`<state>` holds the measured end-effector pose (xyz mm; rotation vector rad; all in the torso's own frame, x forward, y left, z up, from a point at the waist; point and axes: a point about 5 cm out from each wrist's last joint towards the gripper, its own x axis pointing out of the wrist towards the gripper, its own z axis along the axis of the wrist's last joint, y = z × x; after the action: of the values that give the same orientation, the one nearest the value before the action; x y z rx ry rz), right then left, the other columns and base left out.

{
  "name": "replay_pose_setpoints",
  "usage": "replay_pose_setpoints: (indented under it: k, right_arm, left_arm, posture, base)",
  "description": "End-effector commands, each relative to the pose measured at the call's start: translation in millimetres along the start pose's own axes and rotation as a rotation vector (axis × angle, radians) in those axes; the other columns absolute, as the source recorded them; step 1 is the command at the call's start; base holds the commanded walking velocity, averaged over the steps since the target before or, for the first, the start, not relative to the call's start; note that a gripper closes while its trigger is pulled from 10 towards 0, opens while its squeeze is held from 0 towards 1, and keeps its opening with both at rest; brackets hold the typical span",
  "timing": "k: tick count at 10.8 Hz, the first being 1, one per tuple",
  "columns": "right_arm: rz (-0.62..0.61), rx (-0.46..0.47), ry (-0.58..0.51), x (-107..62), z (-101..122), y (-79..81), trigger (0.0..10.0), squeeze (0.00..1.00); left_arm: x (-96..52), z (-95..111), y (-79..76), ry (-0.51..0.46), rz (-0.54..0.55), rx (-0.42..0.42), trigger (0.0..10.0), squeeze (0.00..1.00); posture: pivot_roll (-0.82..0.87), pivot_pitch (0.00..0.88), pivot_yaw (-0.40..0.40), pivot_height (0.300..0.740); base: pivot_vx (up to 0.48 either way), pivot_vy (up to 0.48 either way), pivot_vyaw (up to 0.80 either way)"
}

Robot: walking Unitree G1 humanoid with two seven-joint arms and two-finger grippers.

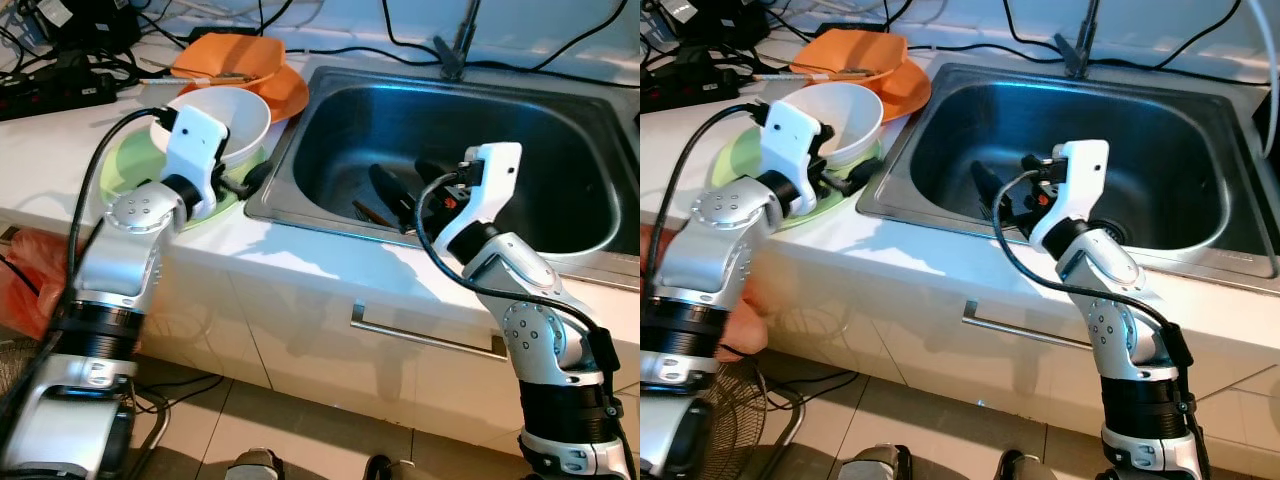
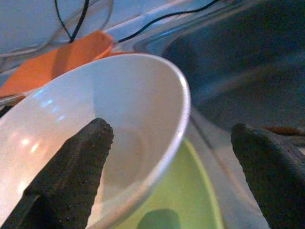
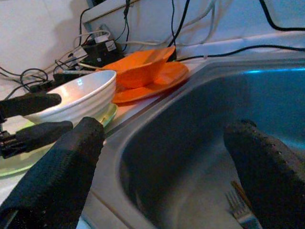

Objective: Kitchen organization

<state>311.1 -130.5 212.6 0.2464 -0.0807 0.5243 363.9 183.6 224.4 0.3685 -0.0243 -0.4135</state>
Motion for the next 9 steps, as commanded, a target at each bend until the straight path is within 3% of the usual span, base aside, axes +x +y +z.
replay_pose_setpoints:
  k: [1,3,5,7,8,9]
  right_arm:
    - [-0.007,0.002,-0.001,-3.7,1.1,1.2,10.0,0.0]
    - [-0.005,0.021,0.0,-4.5,-1.1,4.0,10.0,0.0]
    - [0.015,0.029,0.006,-4.9,-2.3,7.0,10.0,0.0]
    - [0.051,0.049,0.019,-5.9,-1.7,10.1,10.0,0.0]
    - [0.117,0.102,0.055,-9.3,-4.4,16.2,10.0,0.0]
    - [0.17,0.091,0.098,-14.3,-8.4,20.0,10.0,0.0]
  left_arm:
    - [0.6,0.8,10.3,0.01,0.031,0.026,10.0,0.0]
    - [1.3,5.4,25.1,-0.005,0.086,0.044,10.0,0.0]
    - [3.1,8.5,30.5,-0.01,0.091,0.089,10.0,0.0]
    - [9.1,10.1,36.4,0.026,0.039,0.164,10.0,0.0]
    - [10.0,4.6,35.5,0.072,-0.037,0.206,6.7,0.0]
    - [10.4,2.3,37.4,0.09,-0.063,0.232,0.0,0.0]
  posture:
    - [0.14,0.178,0.035,0.74]
    - [0.14,0.169,0.041,0.74]
    - [0.14,0.163,0.045,0.74]
    - [0.14,0.16,0.053,0.74]
    - [0.14,0.162,0.058,0.74]
    - [0.13,0.162,0.06,0.74]
  base:
    - [0.0,0.0,0.0]
    - [0.0,0.0,0.0]
    - [0.0,0.0,0.0]
    - [0.0,0.0,0.0]
    - [0.0,0.0,0.0]
    - [0.0,0.0,0.0]
